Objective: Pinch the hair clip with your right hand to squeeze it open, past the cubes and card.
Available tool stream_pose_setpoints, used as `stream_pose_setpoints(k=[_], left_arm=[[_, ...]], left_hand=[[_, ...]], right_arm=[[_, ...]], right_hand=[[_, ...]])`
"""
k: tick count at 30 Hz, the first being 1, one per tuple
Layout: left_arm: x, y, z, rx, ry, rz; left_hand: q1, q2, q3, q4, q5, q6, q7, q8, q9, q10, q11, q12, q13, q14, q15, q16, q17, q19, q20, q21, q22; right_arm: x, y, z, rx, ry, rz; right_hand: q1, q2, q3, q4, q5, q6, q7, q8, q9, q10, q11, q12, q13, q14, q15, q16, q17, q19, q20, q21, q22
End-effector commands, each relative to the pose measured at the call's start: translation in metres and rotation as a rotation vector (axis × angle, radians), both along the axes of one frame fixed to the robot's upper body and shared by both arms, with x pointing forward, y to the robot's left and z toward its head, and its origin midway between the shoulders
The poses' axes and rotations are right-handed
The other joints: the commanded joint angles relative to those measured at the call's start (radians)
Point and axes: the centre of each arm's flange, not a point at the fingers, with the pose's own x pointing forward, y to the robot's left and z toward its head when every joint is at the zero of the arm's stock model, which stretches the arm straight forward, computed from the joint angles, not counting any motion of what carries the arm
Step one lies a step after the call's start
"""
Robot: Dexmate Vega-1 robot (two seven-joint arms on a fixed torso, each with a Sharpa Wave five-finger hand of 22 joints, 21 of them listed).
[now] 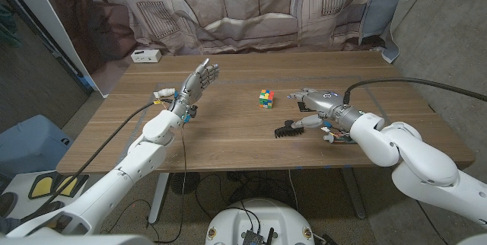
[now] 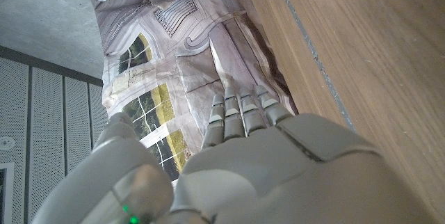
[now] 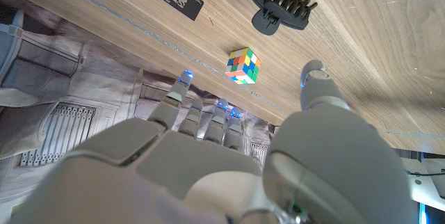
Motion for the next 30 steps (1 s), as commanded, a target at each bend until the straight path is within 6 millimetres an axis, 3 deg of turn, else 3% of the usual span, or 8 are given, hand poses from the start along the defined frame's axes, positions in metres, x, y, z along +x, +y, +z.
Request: stream_pose_setpoints(k=[1, 12, 30], left_arm=[[0.003, -0.001, 0.001, 0.001, 0.003, -0.008], [0.004, -0.001, 0.0, 0.001, 0.009, -0.006], [0.007, -0.001, -0.001, -0.001, 0.015, -0.003]], left_hand=[[0.0, 0.007, 0.001, -0.006, -0.003, 0.006, 0.003, -0.002, 0.003, 0.011, -0.002, -0.005, 0.002, 0.009, 0.003, 0.0, 0.002, 0.006, 0.003, 0.0, 0.005], [0.0, 0.008, 0.002, -0.007, -0.003, 0.008, 0.003, -0.002, 0.003, 0.01, -0.003, -0.006, 0.002, 0.01, 0.003, -0.001, 0.002, 0.006, 0.004, -0.001, 0.005], [0.0, 0.009, 0.002, -0.009, -0.003, 0.01, 0.003, -0.002, 0.003, 0.011, -0.001, -0.007, 0.002, 0.013, 0.002, 0.0, 0.002, 0.006, 0.003, -0.001, 0.005]], right_arm=[[0.01, 0.007, 0.0, -0.031, 0.086, -0.045], [0.017, 0.011, -0.002, -0.029, 0.103, -0.037], [0.03, 0.014, -0.007, -0.041, 0.138, -0.045]], right_hand=[[0.014, -0.007, 0.007, 0.002, 0.01, -0.004, 0.003, 0.003, 0.003, -0.007, 0.002, -0.003, 0.001, 0.003, -0.008, 0.002, 0.003, 0.008, 0.006, 0.004, 0.005], [0.028, -0.022, 0.01, 0.009, 0.011, 0.045, -0.01, 0.03, 0.004, -0.007, 0.002, 0.001, 0.0, 0.031, 0.004, 0.011, 0.004, 0.037, 0.026, 0.012, 0.006], [0.055, -0.02, 0.022, 0.012, 0.015, 0.073, -0.041, 0.038, 0.005, 0.015, -0.023, 0.009, -0.002, 0.063, -0.01, 0.019, 0.003, 0.073, 0.04, 0.019, 0.006]])
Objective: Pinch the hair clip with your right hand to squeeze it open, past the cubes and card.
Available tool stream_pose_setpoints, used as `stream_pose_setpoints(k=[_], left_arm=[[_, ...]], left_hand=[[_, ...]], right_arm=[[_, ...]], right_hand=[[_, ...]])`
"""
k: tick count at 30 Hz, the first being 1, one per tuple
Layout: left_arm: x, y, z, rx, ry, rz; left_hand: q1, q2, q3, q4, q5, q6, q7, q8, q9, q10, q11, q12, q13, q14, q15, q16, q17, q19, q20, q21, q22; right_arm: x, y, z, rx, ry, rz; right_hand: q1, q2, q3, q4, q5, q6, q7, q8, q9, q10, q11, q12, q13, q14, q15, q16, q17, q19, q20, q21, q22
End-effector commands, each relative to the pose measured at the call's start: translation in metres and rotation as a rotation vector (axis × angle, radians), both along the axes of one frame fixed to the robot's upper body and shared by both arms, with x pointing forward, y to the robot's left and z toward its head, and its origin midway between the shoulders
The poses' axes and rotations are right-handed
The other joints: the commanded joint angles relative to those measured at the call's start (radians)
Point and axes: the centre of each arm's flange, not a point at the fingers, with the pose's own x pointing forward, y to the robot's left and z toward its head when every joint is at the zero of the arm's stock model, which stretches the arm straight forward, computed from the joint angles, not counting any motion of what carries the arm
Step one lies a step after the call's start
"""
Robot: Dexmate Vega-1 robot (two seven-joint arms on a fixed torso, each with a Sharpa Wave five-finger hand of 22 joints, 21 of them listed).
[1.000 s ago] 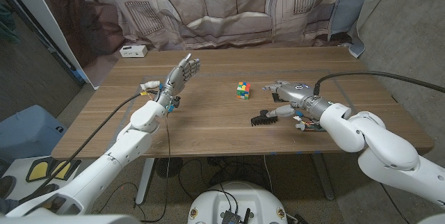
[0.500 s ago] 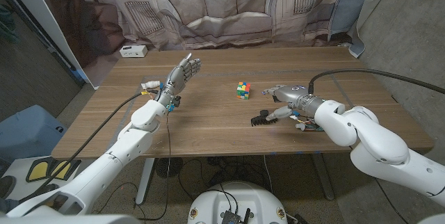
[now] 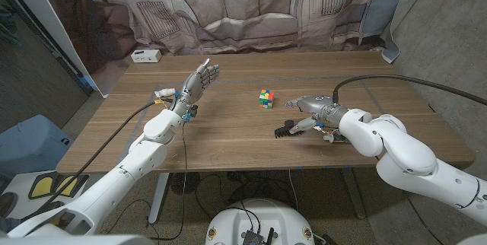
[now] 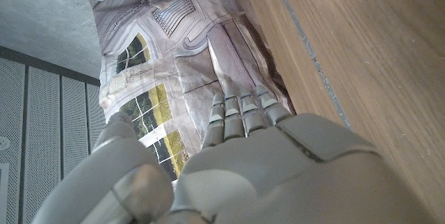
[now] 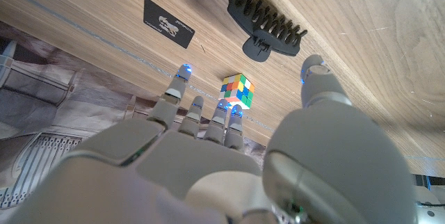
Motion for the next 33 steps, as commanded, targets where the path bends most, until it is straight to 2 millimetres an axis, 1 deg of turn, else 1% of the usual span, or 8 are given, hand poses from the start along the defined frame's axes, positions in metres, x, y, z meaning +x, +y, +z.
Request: stream_pose_setpoints(k=[1, 4, 9, 15, 17, 22, 29, 33], left_arm=[[0.001, -0.001, -0.002, -0.001, 0.005, 0.002], [0.001, 0.0, -0.004, -0.003, 0.01, 0.005], [-0.001, 0.002, -0.007, -0.007, 0.011, 0.013], [-0.002, 0.003, -0.008, -0.009, 0.014, 0.015], [-0.001, 0.003, -0.008, -0.008, 0.016, 0.014], [0.0, 0.001, -0.009, -0.004, 0.019, 0.01], [0.002, 0.001, -0.008, 0.0, 0.022, 0.009], [0.003, 0.001, -0.007, 0.001, 0.023, 0.009]], left_hand=[[0.0, 0.009, 0.003, -0.003, -0.003, 0.006, 0.0, -0.002, 0.003, 0.008, 0.001, -0.002, 0.002, 0.009, -0.002, 0.0, 0.002, 0.006, 0.003, -0.001, 0.005], [0.0, 0.01, 0.003, -0.003, -0.003, 0.006, 0.0, -0.003, 0.003, 0.008, 0.002, -0.002, 0.002, 0.008, -0.002, 0.0, 0.002, 0.006, 0.002, -0.002, 0.005], [0.0, 0.01, 0.003, -0.004, -0.003, 0.007, 0.0, -0.002, 0.003, 0.008, 0.003, -0.002, 0.002, 0.008, -0.001, -0.001, 0.002, 0.006, 0.002, -0.002, 0.005], [0.0, 0.011, 0.004, -0.004, -0.003, 0.008, 0.001, -0.002, 0.003, 0.009, 0.002, -0.003, 0.002, 0.009, -0.001, -0.001, 0.002, 0.006, 0.002, -0.002, 0.005], [0.0, 0.011, 0.004, -0.005, -0.003, 0.008, 0.0, -0.003, 0.003, 0.008, 0.003, -0.003, 0.002, 0.01, -0.002, 0.0, 0.002, 0.006, 0.001, -0.002, 0.005], [-0.001, 0.011, 0.004, -0.005, -0.003, 0.009, 0.0, -0.002, 0.003, 0.009, 0.003, -0.003, 0.002, 0.009, -0.002, -0.001, 0.002, 0.005, 0.001, -0.002, 0.005], [-0.001, 0.012, 0.004, -0.006, -0.003, 0.01, 0.0, -0.002, 0.003, 0.01, 0.003, -0.003, 0.003, 0.009, -0.001, -0.001, 0.002, 0.006, 0.001, -0.002, 0.005], [-0.001, 0.012, 0.004, -0.006, -0.003, 0.009, 0.0, -0.003, 0.003, 0.009, 0.001, -0.003, 0.003, 0.009, -0.001, -0.001, 0.002, 0.005, 0.001, -0.002, 0.005]], right_arm=[[0.01, 0.002, -0.003, -0.015, 0.025, -0.001], [0.012, 0.003, -0.004, -0.023, 0.029, 0.0], [0.016, 0.003, -0.005, -0.027, 0.036, 0.007], [0.021, 0.004, -0.008, -0.042, 0.047, 0.015], [0.021, 0.005, -0.009, -0.041, 0.044, 0.017], [0.024, 0.004, -0.011, -0.035, 0.026, 0.02], [0.03, 0.004, -0.014, -0.028, 0.011, 0.026], [0.035, 0.004, -0.016, -0.031, 0.012, 0.026]], right_hand=[[0.018, 0.003, 0.011, -0.001, 0.007, 0.008, -0.01, 0.007, 0.005, 0.006, -0.01, 0.006, 0.001, 0.013, -0.004, 0.006, 0.002, 0.01, -0.004, 0.003, 0.001], [0.028, 0.005, 0.015, -0.002, 0.009, 0.016, -0.017, 0.01, 0.005, 0.014, -0.011, 0.008, 0.0, 0.019, -0.009, 0.007, 0.002, 0.015, -0.006, 0.003, 0.001], [0.04, 0.002, 0.018, -0.003, 0.009, 0.024, -0.023, 0.012, 0.006, 0.028, -0.022, 0.011, 0.0, 0.032, -0.013, 0.01, 0.001, 0.024, -0.004, 0.004, 0.001], [0.055, 0.008, 0.025, -0.004, 0.011, 0.034, -0.03, 0.014, 0.006, 0.037, -0.025, 0.013, 0.0, 0.039, -0.019, 0.011, 0.001, 0.031, -0.003, 0.005, 0.001], [0.062, 0.008, 0.028, -0.005, 0.012, 0.036, -0.035, 0.014, 0.006, 0.044, -0.03, 0.014, -0.001, 0.049, -0.023, 0.014, 0.0, 0.035, -0.003, 0.005, 0.001], [0.068, 0.003, 0.029, -0.002, 0.012, 0.052, -0.045, 0.018, 0.006, 0.061, -0.039, 0.018, -0.001, 0.067, -0.028, 0.019, 0.001, 0.049, -0.004, 0.007, 0.001], [0.071, 0.001, 0.028, 0.003, 0.012, 0.075, -0.052, 0.024, 0.006, 0.086, -0.049, 0.023, -0.001, 0.093, -0.037, 0.026, 0.001, 0.072, -0.006, 0.012, 0.001], [0.079, 0.001, 0.03, 0.001, 0.013, 0.078, -0.055, 0.024, 0.006, 0.088, -0.052, 0.022, -0.001, 0.1, -0.041, 0.027, 0.001, 0.081, -0.008, 0.014, 0.001]])
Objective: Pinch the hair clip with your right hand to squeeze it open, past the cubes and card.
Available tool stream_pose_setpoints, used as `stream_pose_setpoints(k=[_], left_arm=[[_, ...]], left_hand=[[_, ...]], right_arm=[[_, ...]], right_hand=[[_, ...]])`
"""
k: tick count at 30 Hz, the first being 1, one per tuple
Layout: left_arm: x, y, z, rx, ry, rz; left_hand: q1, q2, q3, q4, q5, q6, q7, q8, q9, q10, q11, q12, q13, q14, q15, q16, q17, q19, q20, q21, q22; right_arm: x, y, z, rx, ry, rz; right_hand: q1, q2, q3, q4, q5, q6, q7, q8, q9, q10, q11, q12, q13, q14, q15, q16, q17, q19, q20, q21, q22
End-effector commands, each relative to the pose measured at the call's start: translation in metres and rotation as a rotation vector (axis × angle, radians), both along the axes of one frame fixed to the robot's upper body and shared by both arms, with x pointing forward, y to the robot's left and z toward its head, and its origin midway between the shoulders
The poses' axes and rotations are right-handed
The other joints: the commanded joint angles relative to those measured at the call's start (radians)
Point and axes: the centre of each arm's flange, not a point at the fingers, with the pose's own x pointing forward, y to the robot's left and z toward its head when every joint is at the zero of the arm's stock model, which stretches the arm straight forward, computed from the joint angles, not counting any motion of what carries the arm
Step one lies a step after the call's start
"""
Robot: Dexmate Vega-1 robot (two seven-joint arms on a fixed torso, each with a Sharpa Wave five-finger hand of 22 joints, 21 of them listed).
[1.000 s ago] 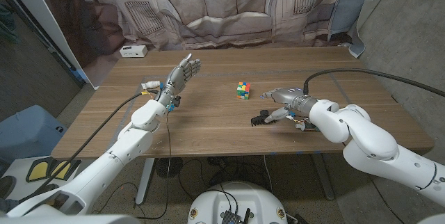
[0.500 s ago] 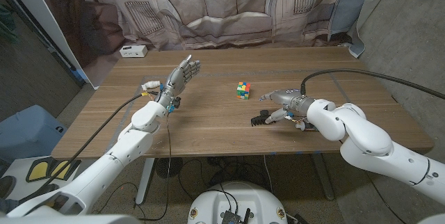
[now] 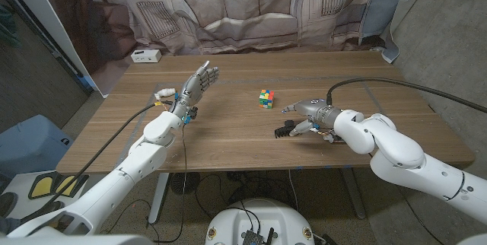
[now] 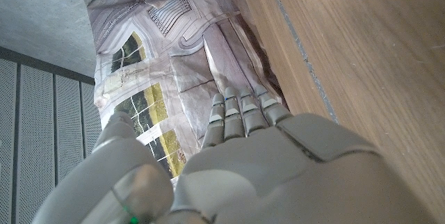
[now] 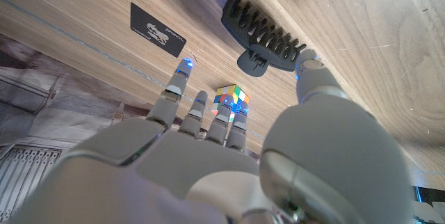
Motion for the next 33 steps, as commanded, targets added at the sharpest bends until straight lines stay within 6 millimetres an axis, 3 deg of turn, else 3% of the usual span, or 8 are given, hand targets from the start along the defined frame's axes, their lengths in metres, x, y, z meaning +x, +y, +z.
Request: stream_pose_setpoints(k=[1, 10, 18, 33], left_arm=[[0.003, 0.0, 0.001, 0.006, 0.006, -0.002], [0.004, 0.0, 0.003, 0.007, 0.007, -0.001], [0.005, -0.001, 0.005, 0.013, 0.008, -0.002], [0.01, -0.005, 0.004, 0.014, 0.014, -0.01]], left_hand=[[-0.001, 0.012, 0.004, -0.007, -0.003, 0.009, 0.0, -0.003, 0.003, 0.009, 0.002, -0.004, 0.003, 0.008, -0.002, -0.001, 0.002, 0.005, 0.001, -0.002, 0.005], [-0.001, 0.013, 0.004, -0.008, -0.003, 0.01, -0.001, -0.003, 0.003, 0.009, 0.002, -0.004, 0.003, 0.008, -0.003, -0.001, 0.002, 0.005, 0.001, -0.002, 0.005], [-0.001, 0.014, 0.004, -0.009, -0.003, 0.01, -0.001, -0.003, 0.003, 0.01, 0.0, -0.004, 0.003, 0.007, -0.002, -0.002, 0.002, 0.005, 0.001, -0.003, 0.005], [-0.001, 0.015, 0.005, -0.01, -0.003, 0.01, 0.0, -0.004, 0.003, 0.01, 0.0, -0.005, 0.003, 0.008, -0.003, -0.001, 0.002, 0.005, 0.003, -0.003, 0.005]], right_arm=[[0.012, 0.001, -0.006, -0.001, -0.009, 0.006], [0.019, -0.001, -0.009, -0.001, -0.018, 0.013], [0.021, -0.002, -0.012, 0.011, -0.046, 0.025], [0.023, -0.005, -0.016, 0.026, -0.04, 0.012]], right_hand=[[0.018, 0.002, 0.006, 0.002, 0.005, 0.015, 0.0, 0.009, 0.001, 0.015, -0.004, 0.008, 0.004, 0.018, -0.004, 0.006, 0.001, 0.018, 0.0, 0.007, 0.002], [0.038, 0.003, 0.009, 0.003, 0.008, 0.058, -0.014, 0.02, 0.002, 0.049, -0.024, 0.012, 0.003, 0.053, -0.014, 0.014, 0.001, 0.047, -0.006, 0.01, 0.002], [0.059, 0.003, 0.011, 0.007, 0.013, 0.141, -0.047, 0.041, 0.002, 0.121, -0.05, 0.021, 0.002, 0.117, -0.034, 0.03, 0.003, 0.09, -0.019, 0.014, 0.002], [0.069, 0.003, 0.01, 0.01, 0.015, 0.179, -0.055, 0.047, 0.002, 0.158, -0.056, 0.021, 0.002, 0.153, -0.044, 0.038, 0.004, 0.11, -0.022, 0.013, 0.003]])
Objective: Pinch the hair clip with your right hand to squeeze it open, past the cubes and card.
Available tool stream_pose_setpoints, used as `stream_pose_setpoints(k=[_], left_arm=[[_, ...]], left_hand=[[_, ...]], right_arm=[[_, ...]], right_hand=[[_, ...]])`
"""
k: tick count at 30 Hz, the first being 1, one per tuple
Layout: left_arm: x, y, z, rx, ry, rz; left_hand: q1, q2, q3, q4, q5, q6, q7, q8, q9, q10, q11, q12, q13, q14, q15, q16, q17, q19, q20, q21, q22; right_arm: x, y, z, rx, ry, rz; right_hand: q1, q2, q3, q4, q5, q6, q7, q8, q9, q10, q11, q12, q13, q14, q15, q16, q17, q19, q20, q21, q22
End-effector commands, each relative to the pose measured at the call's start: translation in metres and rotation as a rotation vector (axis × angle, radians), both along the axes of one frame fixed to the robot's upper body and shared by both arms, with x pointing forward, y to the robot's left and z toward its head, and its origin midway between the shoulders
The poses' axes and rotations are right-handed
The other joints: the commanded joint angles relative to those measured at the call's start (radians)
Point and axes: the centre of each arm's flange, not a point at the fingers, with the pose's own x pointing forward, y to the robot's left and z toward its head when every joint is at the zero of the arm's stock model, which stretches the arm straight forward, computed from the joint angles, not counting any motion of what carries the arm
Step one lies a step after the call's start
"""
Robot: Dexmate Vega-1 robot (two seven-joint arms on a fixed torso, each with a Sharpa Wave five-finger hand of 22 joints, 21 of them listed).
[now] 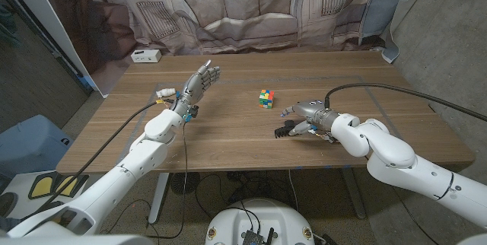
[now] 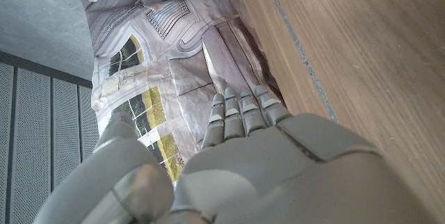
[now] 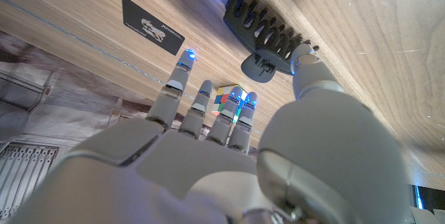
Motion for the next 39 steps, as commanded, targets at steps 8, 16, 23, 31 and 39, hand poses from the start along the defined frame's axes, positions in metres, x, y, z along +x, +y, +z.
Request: stream_pose_setpoints(k=[8, 16, 23, 31, 39], left_arm=[[0.0048, -0.002, -0.0039, -0.002, 0.015, -0.003], [0.0053, -0.003, -0.005, -0.001, 0.018, -0.004], [0.006, -0.0036, -0.0059, -0.005, 0.02, -0.006], [0.0063, -0.0032, -0.0062, -0.006, 0.021, -0.004], [0.0078, -0.0019, -0.0055, -0.007, 0.024, -0.004]], left_hand=[[0.004, 0.01, 0.001, -0.007, -0.003, 0.011, 0.001, 0.0, 0.003, 0.009, 0.002, -0.005, 0.003, 0.007, -0.002, -0.002, 0.002, 0.004, 0.002, -0.003, 0.005], [0.003, 0.011, 0.001, -0.008, -0.003, 0.012, 0.002, 0.001, 0.003, 0.011, 0.001, -0.005, 0.003, 0.008, -0.002, -0.002, 0.002, 0.004, 0.003, -0.003, 0.005], [0.003, 0.011, 0.001, -0.009, -0.003, 0.013, 0.002, 0.001, 0.003, 0.011, 0.003, -0.005, 0.003, 0.008, -0.001, -0.002, 0.002, 0.003, 0.003, -0.003, 0.005], [0.003, 0.012, 0.001, -0.01, -0.003, 0.013, 0.002, 0.0, 0.003, 0.01, 0.003, -0.006, 0.003, 0.008, -0.002, -0.002, 0.002, 0.003, 0.003, -0.003, 0.005], [0.002, 0.012, 0.001, -0.01, -0.003, 0.013, 0.001, 0.0, 0.003, 0.01, 0.002, -0.006, 0.003, 0.007, -0.002, -0.002, 0.003, 0.003, 0.003, -0.004, 0.005]], right_arm=[[0.0026, -0.003, -0.0076, 0.015, 0.001, -0.011], [0.0034, -0.0027, -0.009, 0.006, 0.003, -0.02], [0.0028, -0.0032, -0.0077, 0.003, -0.005, -0.02], [0.002, -0.003, -0.0044, 0.003, -0.02, -0.013], [0.004, -0.0009, -0.0006, -0.013, -0.016, -0.019]], right_hand=[[0.018, 0.0, 0.001, 0.005, 0.009, 0.058, -0.007, 0.017, 0.002, 0.052, -0.005, 0.009, 0.002, 0.039, -0.024, 0.014, 0.003, 0.02, -0.004, 0.004, 0.003], [0.02, 0.015, 0.0, 0.012, 0.01, 0.097, -0.013, 0.024, 0.001, 0.091, -0.006, 0.011, 0.003, 0.079, -0.028, 0.028, 0.007, 0.035, -0.011, 0.003, 0.003], [0.024, 0.02, -0.005, 0.013, 0.009, 0.139, -0.013, 0.032, 0.001, 0.125, -0.007, 0.011, 0.003, 0.102, -0.036, 0.035, 0.008, 0.051, -0.014, 0.003, 0.004], [0.032, 0.029, 0.0, 0.012, 0.011, 0.204, -0.013, 0.046, 0.001, 0.186, -0.007, 0.014, 0.003, 0.149, -0.047, 0.042, 0.006, 0.077, -0.018, 0.005, 0.004], [0.037, 0.034, 0.0, 0.013, 0.011, 0.259, -0.013, 0.057, 0.0, 0.246, -0.008, 0.018, 0.003, 0.2, -0.062, 0.054, 0.005, 0.103, -0.024, 0.007, 0.004]])
